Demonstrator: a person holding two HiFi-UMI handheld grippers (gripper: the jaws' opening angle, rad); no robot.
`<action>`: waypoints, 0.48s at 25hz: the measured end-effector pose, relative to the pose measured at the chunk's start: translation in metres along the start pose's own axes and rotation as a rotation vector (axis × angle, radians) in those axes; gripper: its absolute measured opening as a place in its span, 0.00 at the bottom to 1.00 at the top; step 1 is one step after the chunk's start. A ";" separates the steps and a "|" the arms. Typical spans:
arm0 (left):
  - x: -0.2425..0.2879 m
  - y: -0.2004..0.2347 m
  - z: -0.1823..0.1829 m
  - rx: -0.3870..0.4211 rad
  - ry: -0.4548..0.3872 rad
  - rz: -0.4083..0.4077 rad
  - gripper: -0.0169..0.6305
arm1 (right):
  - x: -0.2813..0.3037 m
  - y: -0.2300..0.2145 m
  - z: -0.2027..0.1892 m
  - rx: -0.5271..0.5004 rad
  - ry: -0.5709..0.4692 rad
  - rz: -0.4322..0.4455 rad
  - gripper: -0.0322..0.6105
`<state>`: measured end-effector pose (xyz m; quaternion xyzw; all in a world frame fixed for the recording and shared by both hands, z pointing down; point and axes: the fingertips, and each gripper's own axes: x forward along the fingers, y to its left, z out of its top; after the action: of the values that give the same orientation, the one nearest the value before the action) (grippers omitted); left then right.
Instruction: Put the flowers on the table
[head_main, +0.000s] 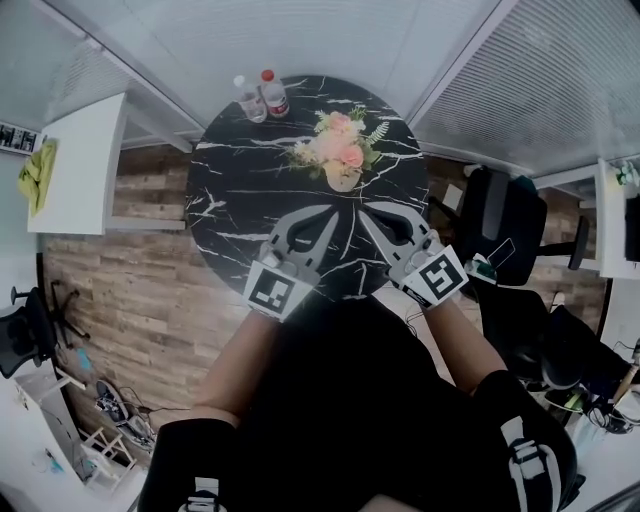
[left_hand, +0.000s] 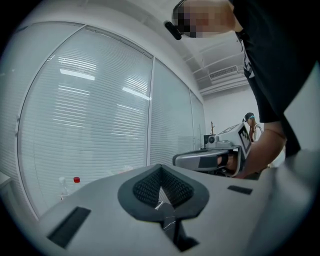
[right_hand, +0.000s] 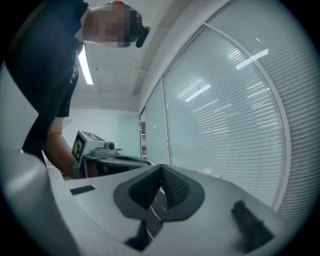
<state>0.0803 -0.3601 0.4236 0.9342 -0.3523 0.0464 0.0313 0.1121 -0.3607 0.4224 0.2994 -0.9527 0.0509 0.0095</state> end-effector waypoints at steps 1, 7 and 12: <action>0.001 0.000 0.000 0.002 0.000 0.000 0.04 | -0.001 0.000 0.000 0.001 0.002 -0.001 0.08; 0.006 -0.004 -0.003 -0.010 -0.009 -0.002 0.04 | -0.009 -0.005 -0.010 0.006 0.019 -0.021 0.08; 0.008 -0.008 0.001 0.003 -0.011 -0.006 0.04 | -0.013 -0.006 -0.004 0.031 -0.005 -0.036 0.08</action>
<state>0.0914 -0.3598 0.4236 0.9356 -0.3496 0.0416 0.0280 0.1261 -0.3584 0.4262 0.3168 -0.9463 0.0648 0.0035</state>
